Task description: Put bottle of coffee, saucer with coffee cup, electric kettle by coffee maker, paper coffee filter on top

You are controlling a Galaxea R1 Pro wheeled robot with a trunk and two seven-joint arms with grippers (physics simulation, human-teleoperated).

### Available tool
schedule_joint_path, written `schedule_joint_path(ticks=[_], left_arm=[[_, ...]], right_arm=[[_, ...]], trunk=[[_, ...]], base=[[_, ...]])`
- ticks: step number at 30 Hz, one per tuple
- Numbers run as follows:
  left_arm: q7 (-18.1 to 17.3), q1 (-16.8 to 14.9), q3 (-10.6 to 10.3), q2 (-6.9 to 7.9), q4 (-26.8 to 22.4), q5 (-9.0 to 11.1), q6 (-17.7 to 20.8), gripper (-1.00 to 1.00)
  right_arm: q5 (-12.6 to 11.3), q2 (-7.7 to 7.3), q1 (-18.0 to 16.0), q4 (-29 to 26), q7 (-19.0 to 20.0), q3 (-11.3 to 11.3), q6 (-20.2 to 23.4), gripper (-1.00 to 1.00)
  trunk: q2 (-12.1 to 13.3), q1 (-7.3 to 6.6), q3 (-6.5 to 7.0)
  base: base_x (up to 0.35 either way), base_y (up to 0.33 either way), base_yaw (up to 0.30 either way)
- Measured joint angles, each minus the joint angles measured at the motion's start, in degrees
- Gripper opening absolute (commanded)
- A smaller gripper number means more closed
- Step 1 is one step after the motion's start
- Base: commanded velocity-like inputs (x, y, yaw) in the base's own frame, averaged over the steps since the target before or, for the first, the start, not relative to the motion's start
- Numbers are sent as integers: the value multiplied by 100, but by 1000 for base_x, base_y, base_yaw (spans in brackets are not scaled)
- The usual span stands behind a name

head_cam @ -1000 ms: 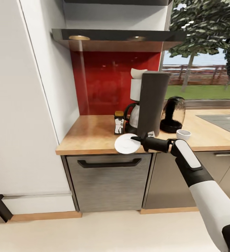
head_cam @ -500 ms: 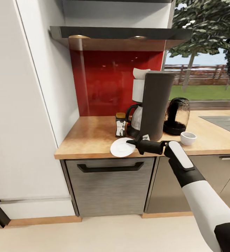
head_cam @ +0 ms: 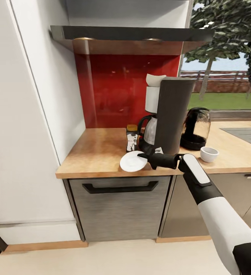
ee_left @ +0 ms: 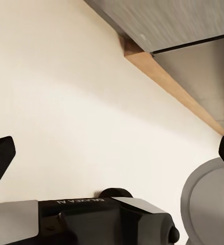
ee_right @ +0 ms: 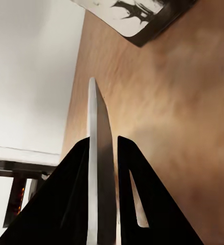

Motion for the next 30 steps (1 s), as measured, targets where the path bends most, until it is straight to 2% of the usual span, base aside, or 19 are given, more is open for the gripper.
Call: schedule_joint_path(ticks=[22, 30], left_arm=[[0, 0, 0, 0, -1, 0, 0, 100], [0, 0, 0, 0, -1, 0, 0, 100]], right_arm=[[-7, -4, 0, 0, -1, -6, -8, -100], [-6, -8, 1, 0, -1, -7, -7, -100]], trunk=[[0, 1, 0], [0, 1, -42]], base=[[49, 0, 0], [1, 0, 0]])
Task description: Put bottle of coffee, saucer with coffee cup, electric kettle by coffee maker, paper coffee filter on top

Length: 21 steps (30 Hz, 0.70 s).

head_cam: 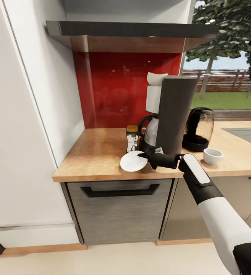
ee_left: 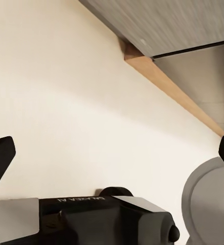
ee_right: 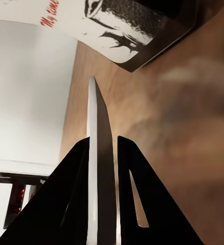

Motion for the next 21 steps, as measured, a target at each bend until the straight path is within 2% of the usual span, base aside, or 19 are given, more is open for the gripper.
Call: schedule_joint_path(ticks=[14, 21], left_arm=[[0, 0, 0, 0, -1, 0, 0, 100], [0, 0, -1, 0, 3, 0, 0, 100]], right_arm=[[-17, 1, 4, -1, 0, -2, -2, -100], [-33, 4, 6, -1, 0, 1, -6, -100]], trunk=[[0, 0, -12], [0, 0, -64]], base=[[41, 0, 0], [0, 0, 0]])
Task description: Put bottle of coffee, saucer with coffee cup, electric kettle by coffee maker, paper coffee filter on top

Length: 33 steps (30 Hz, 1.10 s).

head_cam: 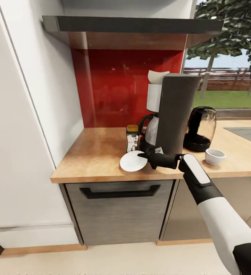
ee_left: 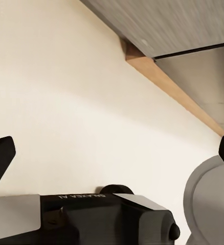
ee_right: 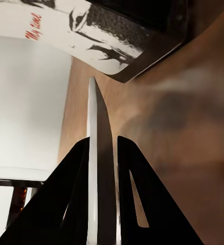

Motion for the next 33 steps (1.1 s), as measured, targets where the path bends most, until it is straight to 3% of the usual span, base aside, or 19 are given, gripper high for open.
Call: schedule_joint_path(ticks=[5, 33], left_arm=[[0, 2, 1, 0, -3, 0, 0, 100], [0, 1, 2, 0, -3, 0, 0, 100]], right_arm=[[-112, 0, -3, -17, 11, -7, -28, -100], [-82, 3, -3, -104, 26, 7, -38, -100]], trunk=[[-1, -1, -43], [-1, -1, -86]], base=[[0, 0, 0], [-9, 0, 0]])
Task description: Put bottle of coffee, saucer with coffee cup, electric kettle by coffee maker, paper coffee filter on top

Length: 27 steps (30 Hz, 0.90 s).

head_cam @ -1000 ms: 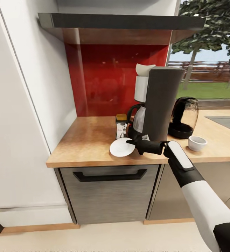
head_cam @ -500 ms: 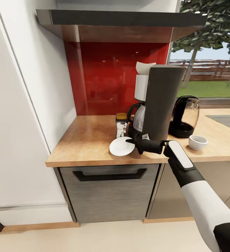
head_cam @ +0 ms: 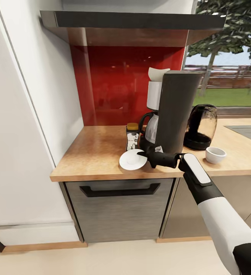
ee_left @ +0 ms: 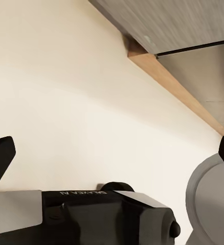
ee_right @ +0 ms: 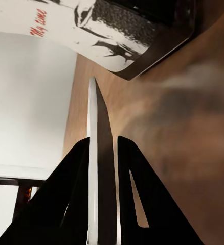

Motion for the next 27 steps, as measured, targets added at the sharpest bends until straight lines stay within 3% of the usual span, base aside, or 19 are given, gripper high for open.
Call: schedule_joint_path(ticks=[3, 4, 18, 20, 27], left_arm=[[0, 0, 0, 0, 1, 0, 0, 100], [0, 0, 0, 0, 2, 0, 0, 100], [0, 0, 0, 0, -1, 0, 0, 100], [1, -2, -2, -1, 0, -1, 0, 100], [0, -2, -2, 0, 1, 0, 0, 100]], right_arm=[[2, 0, 0, 0, 1, 1, 0, -100], [2, 0, 0, 0, 1, 1, 0, 100], [-8, 0, 0, 5, 5, 1, -1, 100], [-133, 3, 1, 45, 5, 0, -23, 100], [-148, 4, 1, 49, 4, 1, -26, 100]], trunk=[[0, 0, 0], [0, 0, 0], [0, 0, 0], [0, 1, 0], [0, 0, 0]], base=[[0, 0, 0], [0, 0, 0], [-2, -4, 0], [-63, -123, 0], [-20, -44, 0]])
